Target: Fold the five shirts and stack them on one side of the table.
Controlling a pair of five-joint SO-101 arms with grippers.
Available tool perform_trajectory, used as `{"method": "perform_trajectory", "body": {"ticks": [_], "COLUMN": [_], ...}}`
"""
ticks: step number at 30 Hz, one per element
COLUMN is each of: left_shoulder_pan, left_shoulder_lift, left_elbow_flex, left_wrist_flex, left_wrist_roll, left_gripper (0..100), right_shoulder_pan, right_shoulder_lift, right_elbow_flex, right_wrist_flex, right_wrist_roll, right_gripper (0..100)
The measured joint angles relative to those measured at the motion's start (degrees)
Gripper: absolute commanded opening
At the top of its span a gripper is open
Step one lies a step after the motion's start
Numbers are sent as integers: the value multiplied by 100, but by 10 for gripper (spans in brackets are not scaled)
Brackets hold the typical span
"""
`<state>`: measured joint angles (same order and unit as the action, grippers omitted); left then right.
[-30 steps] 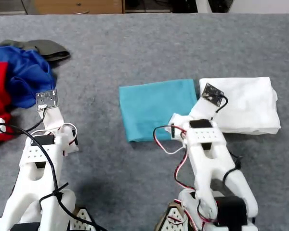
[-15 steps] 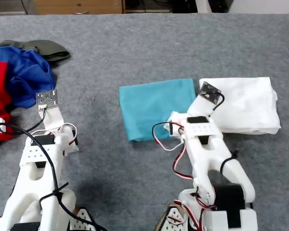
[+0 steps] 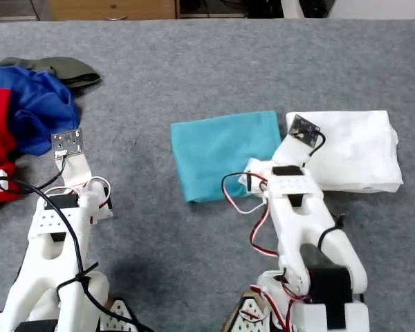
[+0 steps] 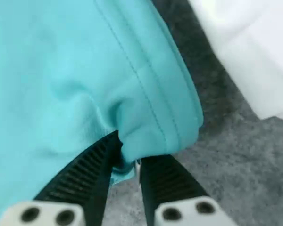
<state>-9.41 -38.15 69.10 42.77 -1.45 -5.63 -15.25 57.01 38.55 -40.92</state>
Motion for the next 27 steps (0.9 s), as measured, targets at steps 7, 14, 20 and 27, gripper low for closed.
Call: {"method": "perform_trajectory", "body": {"ticks": [7,14,20,27], "left_shoulder_pan": [0,0,0,0], "left_shoulder_lift": [0,0,0,0], "left_elbow_flex": [0,0,0,0], "left_wrist_flex": [0,0,0,0], "left_wrist_roll": [-18,-18,-18,-18], "left_gripper": [18,18,18,18], "right_shoulder_pan": [44,536,782,721], "right_shoulder_lift": [-818,-1116,-1222,-1090], "right_elbow_flex": [9,-158,-941,-1081], "right_wrist_flex": [246,281,765,1204], "right_wrist_roll": [149,712,1257,1275], "right_gripper": [2,2,2,2]}}
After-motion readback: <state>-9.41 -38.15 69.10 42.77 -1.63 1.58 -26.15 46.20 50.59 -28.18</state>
